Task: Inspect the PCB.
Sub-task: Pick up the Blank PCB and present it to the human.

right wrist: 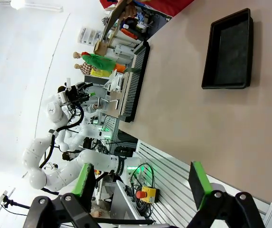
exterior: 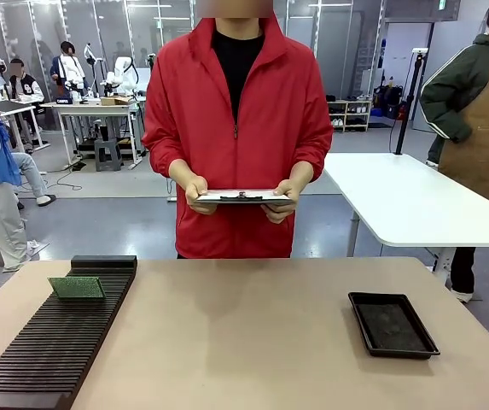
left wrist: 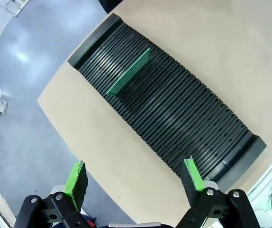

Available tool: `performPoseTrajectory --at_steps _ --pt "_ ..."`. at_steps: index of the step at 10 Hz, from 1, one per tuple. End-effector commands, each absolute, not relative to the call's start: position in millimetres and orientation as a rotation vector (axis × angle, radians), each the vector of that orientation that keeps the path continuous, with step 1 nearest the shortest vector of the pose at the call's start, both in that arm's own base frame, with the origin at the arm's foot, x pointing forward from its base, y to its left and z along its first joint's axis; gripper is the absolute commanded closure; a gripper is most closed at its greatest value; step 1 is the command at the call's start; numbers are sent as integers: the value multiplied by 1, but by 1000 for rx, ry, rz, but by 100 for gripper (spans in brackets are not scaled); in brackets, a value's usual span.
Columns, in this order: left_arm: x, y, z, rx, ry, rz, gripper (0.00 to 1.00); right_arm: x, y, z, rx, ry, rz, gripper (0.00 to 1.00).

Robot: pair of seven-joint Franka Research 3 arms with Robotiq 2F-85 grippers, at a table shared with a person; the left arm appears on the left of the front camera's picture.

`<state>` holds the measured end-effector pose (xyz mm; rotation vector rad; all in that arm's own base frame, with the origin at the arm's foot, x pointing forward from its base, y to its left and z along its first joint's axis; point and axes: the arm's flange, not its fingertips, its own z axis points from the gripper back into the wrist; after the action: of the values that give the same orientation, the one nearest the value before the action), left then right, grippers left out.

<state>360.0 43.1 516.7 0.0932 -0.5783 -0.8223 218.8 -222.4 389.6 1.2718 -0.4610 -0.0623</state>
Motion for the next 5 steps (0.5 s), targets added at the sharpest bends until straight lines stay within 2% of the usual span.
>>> performPoseTrajectory --at_steps 1,4,5 --pt "358 45 521 90 -590 -823 0 219 -223 391 1283 -478 -52 0" --pt "359 44 518 93 -582 -819 0 219 -223 391 1283 -478 -52 0" --pt "356 34 513 208 -545 -913 0 219 -223 391 1283 -478 -52 0"
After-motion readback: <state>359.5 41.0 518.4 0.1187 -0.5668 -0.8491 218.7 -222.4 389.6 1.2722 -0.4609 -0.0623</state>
